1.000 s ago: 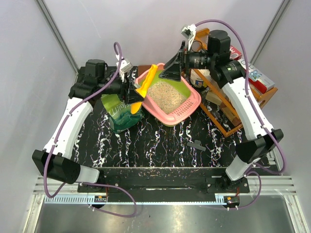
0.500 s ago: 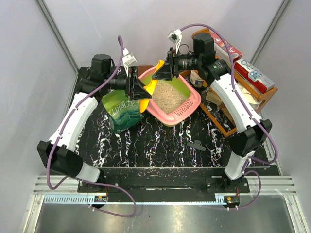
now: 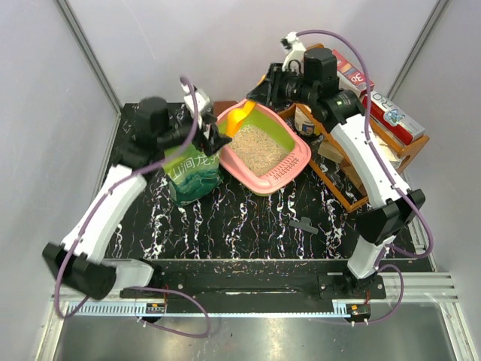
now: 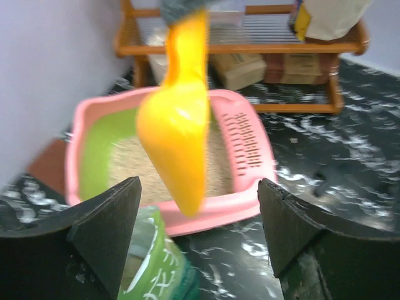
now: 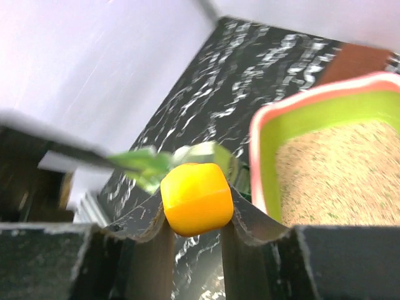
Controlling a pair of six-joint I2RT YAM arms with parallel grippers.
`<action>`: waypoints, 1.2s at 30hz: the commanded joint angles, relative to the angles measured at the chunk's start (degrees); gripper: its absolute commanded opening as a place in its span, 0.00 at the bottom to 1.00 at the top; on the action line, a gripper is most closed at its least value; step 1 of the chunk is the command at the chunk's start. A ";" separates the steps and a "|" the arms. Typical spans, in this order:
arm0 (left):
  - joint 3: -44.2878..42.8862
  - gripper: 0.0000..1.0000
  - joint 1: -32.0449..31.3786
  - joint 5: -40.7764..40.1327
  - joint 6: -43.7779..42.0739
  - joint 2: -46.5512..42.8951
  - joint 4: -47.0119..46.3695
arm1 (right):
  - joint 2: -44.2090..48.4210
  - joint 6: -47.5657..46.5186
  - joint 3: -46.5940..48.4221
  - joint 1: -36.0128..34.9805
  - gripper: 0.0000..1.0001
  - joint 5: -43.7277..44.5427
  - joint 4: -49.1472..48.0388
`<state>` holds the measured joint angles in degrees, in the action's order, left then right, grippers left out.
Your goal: Fill the litter box with clean litter
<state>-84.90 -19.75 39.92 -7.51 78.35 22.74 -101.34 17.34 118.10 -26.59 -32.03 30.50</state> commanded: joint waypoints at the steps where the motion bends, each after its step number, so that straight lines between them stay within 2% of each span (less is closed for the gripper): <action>1: 13.86 0.81 -9.59 -25.92 -22.21 -12.94 -22.45 | -0.25 15.68 6.16 2.15 0.00 24.56 6.31; 2: 17.37 0.81 -11.35 -27.69 -25.68 -14.26 -24.74 | -1.31 19.01 9.39 3.03 0.00 24.73 9.37; 4: 19.42 0.81 -15.22 -32.52 -31.22 -14.28 -30.37 | -2.02 21.58 9.43 4.08 0.00 24.04 9.49; 9: 20.74 0.79 -18.39 -37.36 -36.60 -10.15 -39.68 | -0.79 24.76 6.53 5.14 0.00 22.80 8.61; 16: 17.14 0.79 -19.19 -33.24 -37.14 -3.56 -41.55 | 0.97 24.84 4.51 5.32 0.00 23.16 7.64; 19: 16.61 0.77 -20.15 -34.91 -39.51 -1.10 -43.92 | 1.93 24.85 2.67 5.23 0.00 23.15 6.94; 23: 14.68 0.69 -20.33 -38.68 -42.41 3.47 -47.35 | 2.90 25.19 1.25 5.23 0.00 24.21 6.68; 26: 12.57 0.60 -20.33 -39.48 -44.08 6.72 -48.14 | 2.82 25.37 0.99 5.23 0.00 24.21 6.59; 28: 11.70 0.49 -20.33 -39.83 -46.27 8.74 -48.23 | 2.55 25.46 1.25 5.32 0.00 24.03 6.59; 33: 10.02 0.31 -20.24 -42.56 -48.30 11.65 -47.53 | 2.46 25.28 1.25 5.41 0.00 24.12 6.24; 34: 10.02 0.26 -20.24 -42.38 -48.30 11.74 -47.44 | 2.46 25.20 1.16 5.32 0.00 24.03 6.15; 35: 9.93 0.14 -20.24 -42.30 -48.13 11.74 -47.18 | 2.46 25.02 1.08 5.49 0.00 23.86 6.06; 36: 9.85 0.06 -20.24 -42.21 -47.60 11.74 -47.00 | 2.38 25.02 1.16 5.50 0.01 23.77 5.89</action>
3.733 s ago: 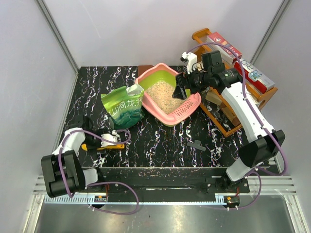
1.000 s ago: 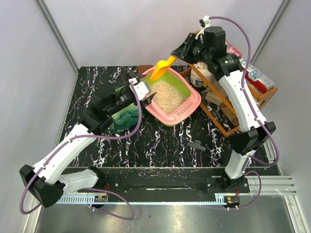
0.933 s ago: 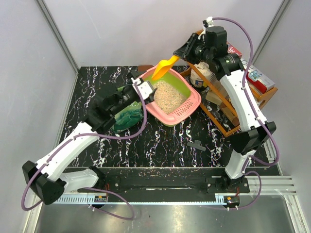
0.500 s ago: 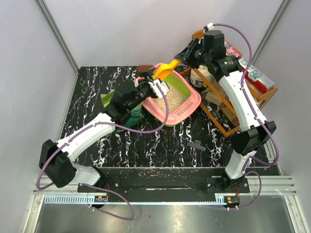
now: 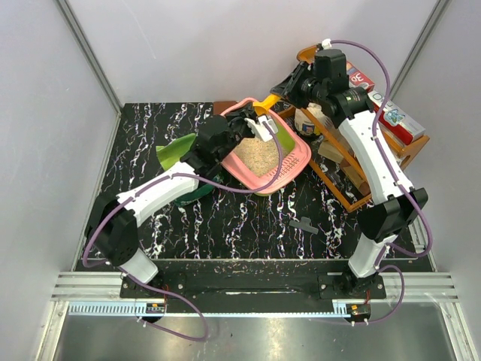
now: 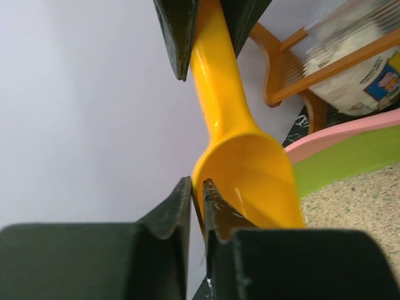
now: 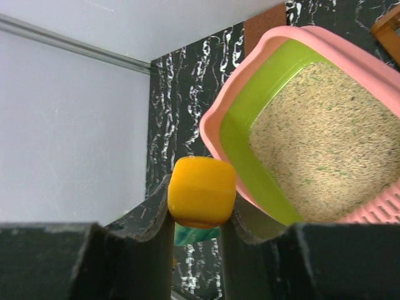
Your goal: Fill the litter box with clean litter
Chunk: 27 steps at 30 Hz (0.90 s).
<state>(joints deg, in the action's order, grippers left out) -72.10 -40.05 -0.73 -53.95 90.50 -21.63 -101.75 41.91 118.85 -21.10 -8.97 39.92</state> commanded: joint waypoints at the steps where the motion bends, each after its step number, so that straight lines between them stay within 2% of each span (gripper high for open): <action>1: -3.22 0.00 0.06 -1.64 -0.89 -0.58 -2.28 | 2.79 0.02 0.42 0.10 0.11 0.19 -3.97; 3: -4.01 0.00 0.15 -1.38 -0.45 -0.50 0.08 | 2.88 -1.47 0.25 0.18 0.34 -1.04 -5.02; 4: -5.24 0.00 0.15 -1.12 -0.19 -0.59 1.40 | 2.97 -5.57 0.16 0.18 0.52 -3.74 -6.68; 5: -5.77 0.00 0.15 -0.59 0.07 -0.85 3.76 | 3.23 -8.83 0.24 0.18 0.74 -5.60 -7.22; 7: -8.57 0.00 0.15 0.03 1.83 -1.55 7.37 | 4.10 -16.20 0.07 0.36 0.87 -7.02 -7.49; 8: -9.63 0.00 0.15 0.38 2.79 -1.81 12.00 | 5.67 -18.25 -0.28 0.53 0.94 -7.02 -7.58; 11: -13.41 0.00 0.50 4.23 7.62 -3.31 21.41 | 8.40 -25.55 -0.81 2.29 1.00 -11.40 -6.70; 14: -16.23 0.00 1.20 8.80 14.03 -4.98 31.25 | 10.78 -33.10 0.59 5.01 1.00 -22.02 -3.72; 15: -16.58 0.00 1.55 10.30 17.27 -6.11 32.95 | 11.66 -38.34 0.60 5.37 1.00 -24.32 -2.75; 17: -16.94 0.00 2.17 15.37 19.93 -7.17 36.98 | 15.51 -40.94 -1.06 6.77 1.00 -25.65 -1.51; 21: -16.24 0.00 2.43 21.47 22.04 -8.76 41.40 | 18.00 -41.38 -2.57 8.45 0.97 -30.66 0.06; 24: -15.27 0.00 3.92 25.33 27.82 -9.11 40.35 | 15.02 -36.49 2.33 8.97 0.98 -30.23 5.67; 27: -14.66 0.00 5.16 28.50 32.15 -9.46 38.07 | 14.04 -30.51 -0.17 11.51 1.00 -34.26 5.88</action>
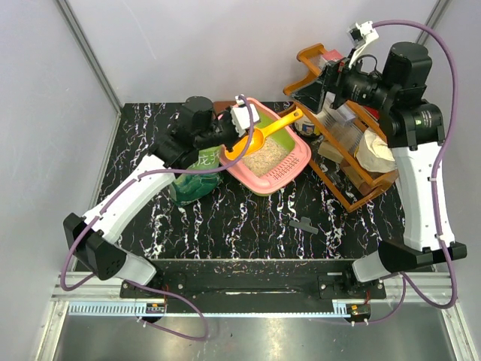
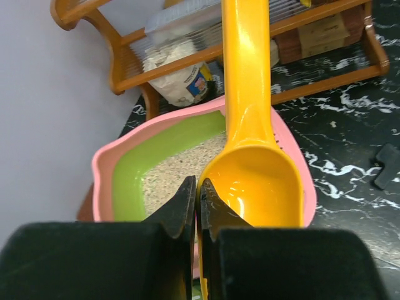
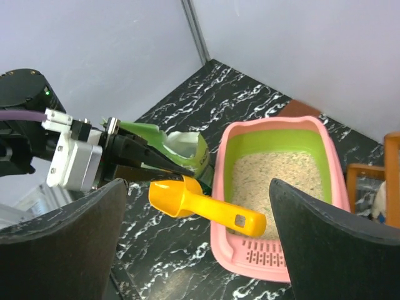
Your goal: Fill the litter box with clean litter
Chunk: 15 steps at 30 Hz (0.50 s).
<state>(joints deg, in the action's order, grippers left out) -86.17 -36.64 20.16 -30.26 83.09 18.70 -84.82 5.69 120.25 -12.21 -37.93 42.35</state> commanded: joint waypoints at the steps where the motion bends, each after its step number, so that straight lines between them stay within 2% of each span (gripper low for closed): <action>1: -0.49 0.00 1.75 7.78 9.07 -2.23 -2.87 | -3.42 6.78 -2.12 2.89 1.00 -8.70 3.10; 4: -0.40 0.00 1.92 8.57 11.88 -2.49 -5.25 | -4.04 9.59 -3.96 2.89 0.99 -13.21 2.92; 6: 0.12 0.00 2.10 11.29 12.33 -3.02 -6.48 | -4.39 9.95 -4.75 2.98 0.97 -12.43 3.61; 8: 1.18 0.00 1.93 12.45 12.59 -3.37 -8.05 | -5.88 10.30 -4.41 4.20 1.00 -14.26 4.49; 10: 1.71 0.00 1.75 11.57 13.65 -3.11 -9.20 | -7.37 11.88 -3.44 4.73 1.00 -19.77 5.20; 15: 0.05 0.00 0.70 9.11 13.91 -1.09 -10.52 | -6.77 16.19 -8.26 4.47 1.00 -24.29 -2.79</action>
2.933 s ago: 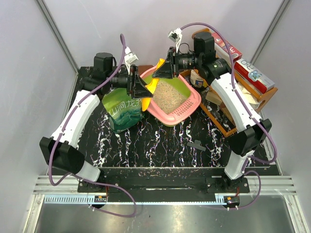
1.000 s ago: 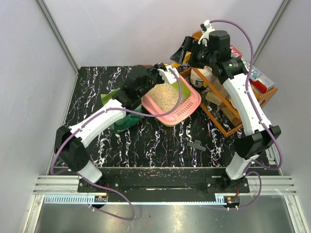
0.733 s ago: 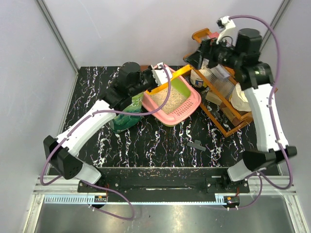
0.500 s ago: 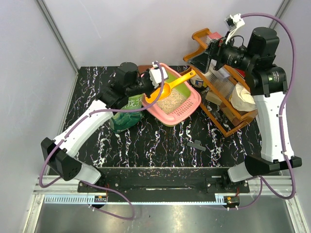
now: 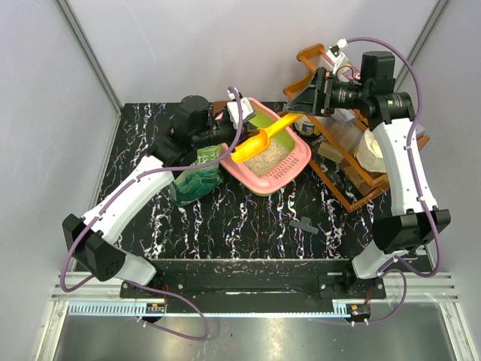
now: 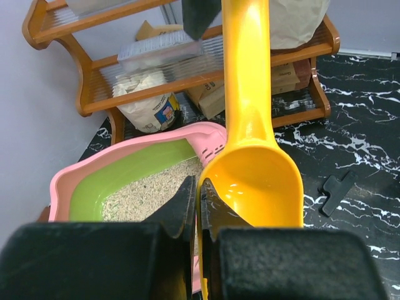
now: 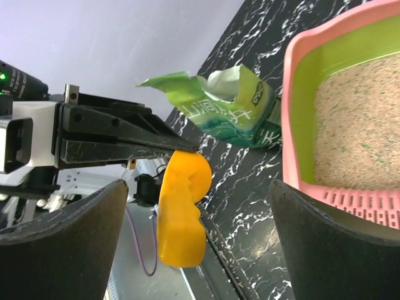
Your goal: Fill the litter box with clean litter
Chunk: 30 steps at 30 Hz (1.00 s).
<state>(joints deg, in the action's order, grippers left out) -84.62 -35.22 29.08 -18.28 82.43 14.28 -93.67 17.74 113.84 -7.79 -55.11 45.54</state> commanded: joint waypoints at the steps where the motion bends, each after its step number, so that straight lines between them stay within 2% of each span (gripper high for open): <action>1: -1.77 0.00 -0.64 -0.86 2.46 0.09 -6.46 | 2.17 4.06 -1.96 0.14 1.00 -6.68 -6.25; 5: -3.44 0.00 -0.72 -1.92 3.34 2.46 -7.43 | 5.51 2.04 -4.76 -0.21 1.00 0.53 -9.14; 7: -4.24 0.00 -0.64 -2.45 4.04 3.87 -8.39 | 4.99 4.05 -5.82 -0.12 0.97 -1.48 -10.47; 11: -5.20 0.00 -1.51 -5.87 3.78 5.89 -9.62 | 6.04 8.10 -10.12 -0.21 0.84 -3.69 -14.42; 19: -6.00 0.00 -2.65 -8.07 2.55 8.27 -11.03 | 8.24 8.55 -14.52 -0.12 0.74 -3.25 -14.95; 30: -5.47 0.00 -4.33 -8.16 -3.51 8.62 -10.42 | 8.41 8.02 -16.63 -0.21 0.61 -2.81 -15.30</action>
<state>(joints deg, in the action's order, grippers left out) -87.44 -38.98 21.80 -18.83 90.98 6.94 -88.01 25.82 97.41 -7.81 -56.66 32.73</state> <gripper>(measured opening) 0.043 0.625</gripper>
